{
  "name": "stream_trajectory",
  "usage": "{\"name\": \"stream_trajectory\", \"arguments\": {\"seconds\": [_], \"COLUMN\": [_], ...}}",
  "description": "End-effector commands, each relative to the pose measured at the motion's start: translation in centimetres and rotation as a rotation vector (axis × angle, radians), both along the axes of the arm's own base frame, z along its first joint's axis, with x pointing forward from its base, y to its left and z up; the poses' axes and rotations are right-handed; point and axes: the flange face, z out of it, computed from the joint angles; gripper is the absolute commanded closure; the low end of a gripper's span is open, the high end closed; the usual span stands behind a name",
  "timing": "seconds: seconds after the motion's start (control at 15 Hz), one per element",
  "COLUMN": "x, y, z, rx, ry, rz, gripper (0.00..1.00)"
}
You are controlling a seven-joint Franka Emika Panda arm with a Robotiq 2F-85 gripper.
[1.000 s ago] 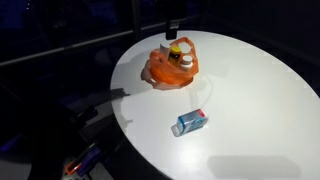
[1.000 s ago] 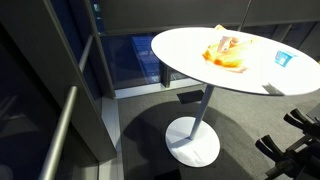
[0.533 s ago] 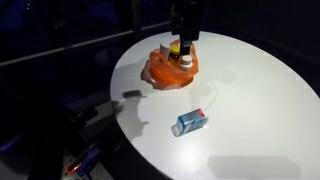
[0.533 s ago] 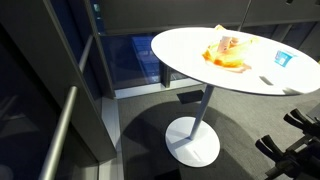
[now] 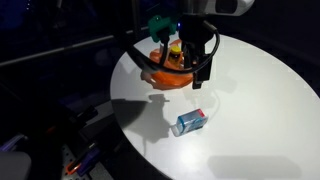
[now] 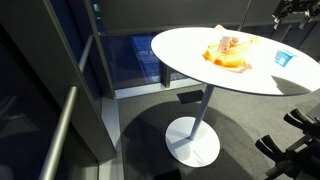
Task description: Put the blue container in the plastic bag
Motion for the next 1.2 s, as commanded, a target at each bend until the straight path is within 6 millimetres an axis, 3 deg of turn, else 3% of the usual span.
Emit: {"name": "stream_trajectory", "arguments": {"seconds": [0.0,0.6,1.13], "x": [1.1,-1.1,-1.4], "y": [-1.2,-4.9,-5.9], "z": [-1.9,-6.7,-11.1], "rx": [-0.05,-0.039,-0.023], "ry": [0.034,0.124,0.137], "rz": [0.006,-0.05,-0.054], "gripper": [0.0,0.0,0.0]}}
